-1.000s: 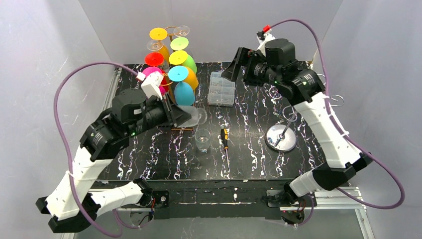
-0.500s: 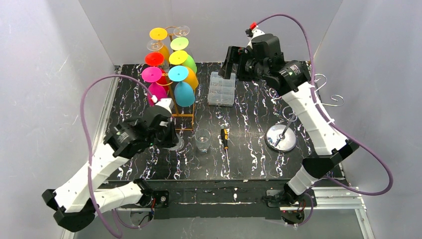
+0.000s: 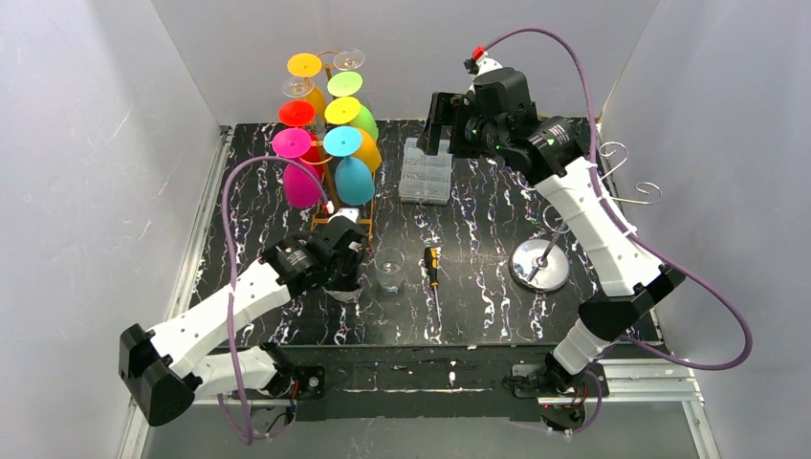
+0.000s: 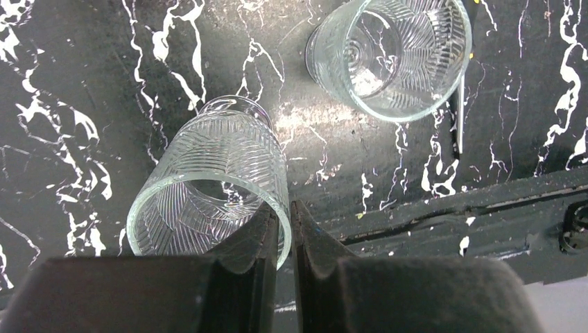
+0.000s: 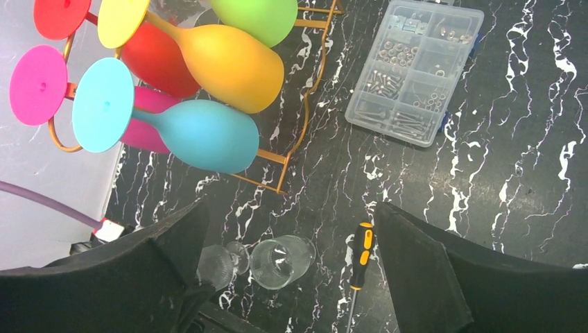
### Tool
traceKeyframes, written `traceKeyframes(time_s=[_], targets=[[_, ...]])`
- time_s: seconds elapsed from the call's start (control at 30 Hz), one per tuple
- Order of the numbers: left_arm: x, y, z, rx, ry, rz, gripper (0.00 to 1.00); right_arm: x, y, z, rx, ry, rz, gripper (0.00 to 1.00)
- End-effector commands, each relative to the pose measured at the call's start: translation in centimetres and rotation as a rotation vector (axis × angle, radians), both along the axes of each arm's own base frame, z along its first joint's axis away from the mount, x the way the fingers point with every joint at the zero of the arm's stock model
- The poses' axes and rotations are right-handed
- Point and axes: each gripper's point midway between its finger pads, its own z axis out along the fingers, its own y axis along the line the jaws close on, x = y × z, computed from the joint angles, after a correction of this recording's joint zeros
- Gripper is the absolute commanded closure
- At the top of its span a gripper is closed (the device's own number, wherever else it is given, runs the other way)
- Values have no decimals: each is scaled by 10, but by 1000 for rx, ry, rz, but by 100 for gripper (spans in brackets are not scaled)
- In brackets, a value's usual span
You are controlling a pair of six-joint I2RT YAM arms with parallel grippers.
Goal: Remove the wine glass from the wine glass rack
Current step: Place the wine glass at the center of the board.
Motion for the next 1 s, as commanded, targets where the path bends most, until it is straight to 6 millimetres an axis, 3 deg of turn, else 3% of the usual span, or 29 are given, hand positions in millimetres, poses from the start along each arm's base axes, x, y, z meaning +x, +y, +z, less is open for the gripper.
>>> traceKeyframes(time_s=[0.0,0.2,0.4,0.73,0.97], targets=[[19,-12,-7,-16,-60,7,100,0,-3,15,12,-49,-10,2],[25,-16,-27,23,-38,13,100,-2,-1,11,15,-40,-5,2],[26,-16,-31,31,-36,9,100,-4,0,8,11,-34,0,1],[21,-13,-11,23,-47,-18,72,-8,3,7,25,-25,11,2],[13,-14,16,-17,-54,-60,64,-14,7,2,37,-6,31,1]])
